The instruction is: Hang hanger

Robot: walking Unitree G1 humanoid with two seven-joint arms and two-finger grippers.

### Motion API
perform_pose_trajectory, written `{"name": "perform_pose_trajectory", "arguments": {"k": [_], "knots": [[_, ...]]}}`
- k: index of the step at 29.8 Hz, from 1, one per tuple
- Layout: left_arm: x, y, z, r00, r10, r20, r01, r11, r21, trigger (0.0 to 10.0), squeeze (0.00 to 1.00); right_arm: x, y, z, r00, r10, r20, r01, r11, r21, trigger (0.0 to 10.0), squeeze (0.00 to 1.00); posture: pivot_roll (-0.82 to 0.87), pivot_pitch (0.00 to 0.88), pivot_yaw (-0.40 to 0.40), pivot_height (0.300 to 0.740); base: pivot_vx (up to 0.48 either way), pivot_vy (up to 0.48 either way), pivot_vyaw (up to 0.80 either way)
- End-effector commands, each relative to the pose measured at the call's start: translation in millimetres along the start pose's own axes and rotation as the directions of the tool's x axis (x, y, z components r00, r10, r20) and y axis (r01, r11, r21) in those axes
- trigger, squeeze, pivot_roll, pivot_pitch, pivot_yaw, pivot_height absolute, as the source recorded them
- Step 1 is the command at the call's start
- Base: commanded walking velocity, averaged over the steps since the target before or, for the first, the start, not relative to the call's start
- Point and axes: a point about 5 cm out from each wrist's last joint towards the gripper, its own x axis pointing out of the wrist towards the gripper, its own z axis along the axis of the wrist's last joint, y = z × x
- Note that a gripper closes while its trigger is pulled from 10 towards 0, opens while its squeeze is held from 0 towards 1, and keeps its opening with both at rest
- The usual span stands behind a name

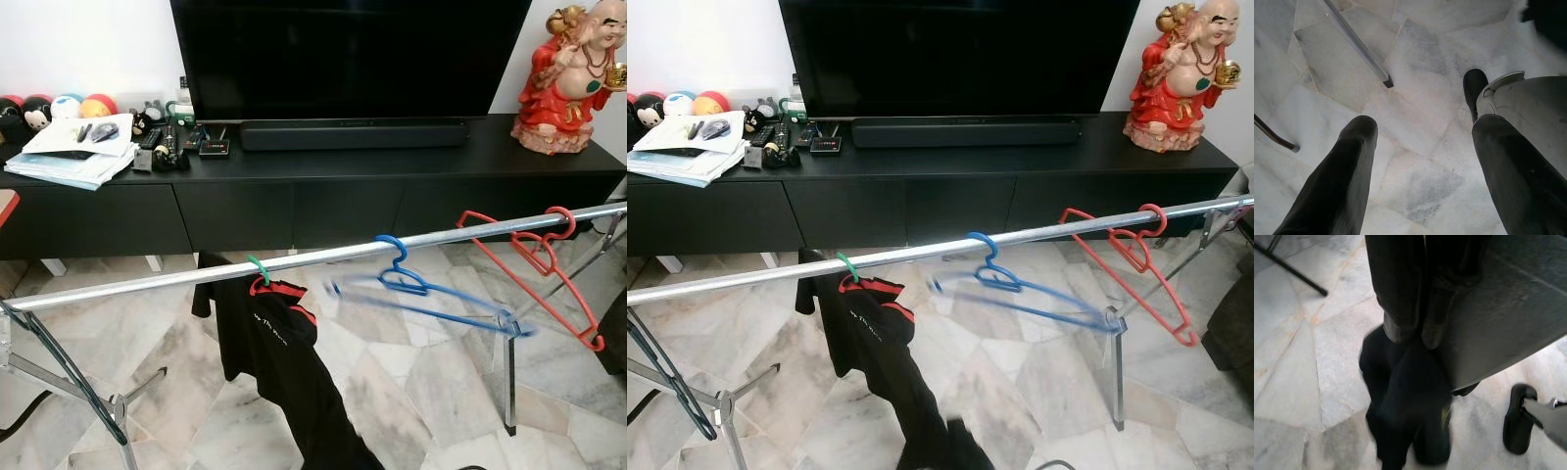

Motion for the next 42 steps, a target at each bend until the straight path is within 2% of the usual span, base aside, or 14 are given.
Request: {"name": "perform_pose_trajectory", "arguments": {"k": [1, 2, 3, 4, 5, 6, 7, 8, 10, 11, 16, 23, 36, 42], "knots": [[-0.9, 2.7, -6, 1.000, 0.004, -0.028, -0.003, 1.000, 0.017, 10.0, 0.00, -0.4, -4.8, 6, 0.999, -0.031, 0.038, 0.029, 0.998, 0.055, 0.0, 0.00, 0.06, 0.093, -0.001, 0.740, 0.000, 0.000, 0.00], [-1.0, 2.9, -6, 1.000, 0.005, -0.027, -0.004, 1.000, 0.016, 10.0, 0.00, -2.0, -14.8, 20, 0.990, -0.087, 0.113, 0.071, 0.987, 0.145, 0.0, 0.00, 0.06, 0.091, -0.001, 0.740, 0.000, 0.000, 0.00], [-1.0, 3.0, -6, 1.000, 0.005, -0.027, -0.005, 1.000, 0.016, 10.0, 0.00, -3.0, -19.3, 26, 0.983, -0.114, 0.142, 0.087, 0.979, 0.185, 0.0, 0.00, 0.06, 0.091, -0.001, 0.740, 0.000, 0.000, 0.00], [-1.0, 3.2, -6, 1.000, 0.007, -0.027, -0.006, 1.000, 0.016, 10.0, 0.00, -6.5, -31.4, 40, 0.958, -0.187, 0.216, 0.120, 0.950, 0.289, 0.0, 0.00, 0.06, 0.091, -0.001, 0.740, 0.000, 0.000, 0.00], [-1.0, 3.2, -6, 1.000, 0.007, -0.028, -0.007, 1.000, 0.016, 10.0, 0.00, -8.1, -36.0, 45, 0.947, -0.215, 0.240, 0.129, 0.936, 0.329, 0.0, 0.00, 0.06, 0.091, -0.001, 0.740, 0.000, 0.000, 0.00], [-1.1, 3.4, -6, 1.000, 0.009, -0.027, -0.009, 1.000, 0.017, 10.0, 0.00, -13.4, -48.7, 58, 0.908, -0.294, 0.299, 0.143, 0.887, 0.438, 0.0, 0.00, 0.06, 0.089, -0.001, 0.740, 0.000, 0.000, 0.00], [-1.1, 3.4, -6, 1.000, 0.009, -0.027, -0.009, 1.000, 0.017, 10.0, 0.00, -13.4, -48.7, 58, 0.908, -0.294, 0.299, 0.143, 0.887, 0.438, 0.0, 0.00, 0.06, 0.089, -0.001, 0.740, 0.000, 0.000, 0.00], [-1.1, 3.8, -6, 1.000, 0.011, -0.027, -0.011, 1.000, 0.017, 10.0, 0.00, -19.4, -58.5, 70, 0.863, -0.354, 0.360, 0.123, 0.839, 0.530, 0.0, 0.00, 0.05, 0.088, 0.000, 0.740, 0.000, 0.000, 0.00], [-1.1, 4.1, -6, 1.000, 0.012, -0.027, -0.011, 1.000, 0.018, 10.0, 0.00, -23.0, -62.0, 77, 0.837, -0.378, 0.397, 0.100, 0.818, 0.567, 0.0, 0.00, 0.04, 0.086, -0.001, 0.740, 0.000, 0.000, 0.00], [-1.1, 4.2, -6, 1.000, 0.012, -0.026, -0.012, 1.000, 0.021, 10.0, 0.00, -26.8, -64.4, 84, 0.807, -0.400, 0.434, 0.080, 0.802, 0.592, 0.0, 0.00, 0.04, 0.085, 0.000, 0.740, 0.000, 0.000, 0.00], [-1.1, 4.3, -6, 1.000, 0.013, -0.022, -0.012, 1.000, 0.023, 10.0, 0.00, -32.1, -66.6, 90, 0.762, -0.452, 0.463, 0.068, 0.767, 0.638, 0.0, 0.00, 0.04, 0.075, -0.003, 0.740, 0.000, 0.000, 0.00], [-1.4, 4.1, -7, 1.000, 0.020, -0.020, -0.020, 1.000, 0.020, 10.0, 0.00, -48.0, -72.3, 101, 0.649, -0.561, 0.515, 0.055, 0.709, 0.703, 0.0, 0.00, 0.03, 0.058, -0.006, 0.740, 0.000, 0.000, 0.00], [-2.1, 3.1, -9, 1.000, 0.022, -0.020, -0.021, 1.000, 0.019, 10.0, 0.00, -59.1, -77.6, 116, 0.596, -0.573, 0.563, 0.030, 0.716, 0.697, 0.0, 0.00, 0.04, 0.033, -0.012, 0.740, 0.000, 0.000, 0.00], [-2.5, 3.4, -11, 0.999, 0.025, -0.022, -0.024, 1.000, 0.020, 10.0, 0.00, -69.1, -78.9, 123, 0.544, -0.595, 0.592, 0.023, 0.715, 0.698, 0.0, 0.00, 0.03, 0.021, -0.011, 0.740, 0.000, 0.000, 0.00]]}}
